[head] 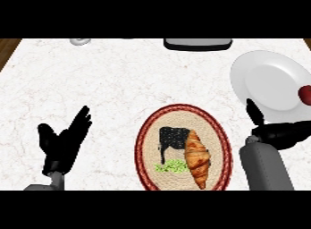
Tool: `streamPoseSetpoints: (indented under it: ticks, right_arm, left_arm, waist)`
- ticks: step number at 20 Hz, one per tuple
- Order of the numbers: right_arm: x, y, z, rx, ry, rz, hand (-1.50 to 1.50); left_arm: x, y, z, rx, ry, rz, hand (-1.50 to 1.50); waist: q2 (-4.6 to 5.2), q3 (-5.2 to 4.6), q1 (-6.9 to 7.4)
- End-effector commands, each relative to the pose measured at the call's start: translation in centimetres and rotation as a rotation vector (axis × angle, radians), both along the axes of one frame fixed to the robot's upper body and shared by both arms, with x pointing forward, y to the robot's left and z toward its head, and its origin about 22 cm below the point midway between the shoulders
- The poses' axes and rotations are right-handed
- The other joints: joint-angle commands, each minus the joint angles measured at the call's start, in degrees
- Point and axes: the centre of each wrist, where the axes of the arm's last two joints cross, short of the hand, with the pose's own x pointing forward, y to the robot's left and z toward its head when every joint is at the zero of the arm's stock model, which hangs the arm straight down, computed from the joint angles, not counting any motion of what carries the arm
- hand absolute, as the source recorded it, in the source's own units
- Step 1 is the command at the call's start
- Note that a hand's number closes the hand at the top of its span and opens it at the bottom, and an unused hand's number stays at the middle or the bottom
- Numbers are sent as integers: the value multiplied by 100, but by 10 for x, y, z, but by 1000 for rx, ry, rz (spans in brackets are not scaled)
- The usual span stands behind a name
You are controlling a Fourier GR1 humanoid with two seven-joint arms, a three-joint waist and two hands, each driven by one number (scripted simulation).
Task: Pick the tomato from the placemat and place it in the plate
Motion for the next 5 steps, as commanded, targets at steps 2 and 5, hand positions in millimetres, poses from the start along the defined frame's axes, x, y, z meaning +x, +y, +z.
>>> streamPoseSetpoints:
  ticks: [2, 5]
  right_arm:
    - [0, 7, 9, 24, -13, 10, -150]
    - [4, 14, 13, 34, -24, 21, -150]
  left_arm:
    - [-5, -11, -13, 10, 48, -5, 0]
    - [-3, -4, -3, 18, 54, 0, 0]
  waist:
    - [31, -38, -15]
    - [30, -37, 34]
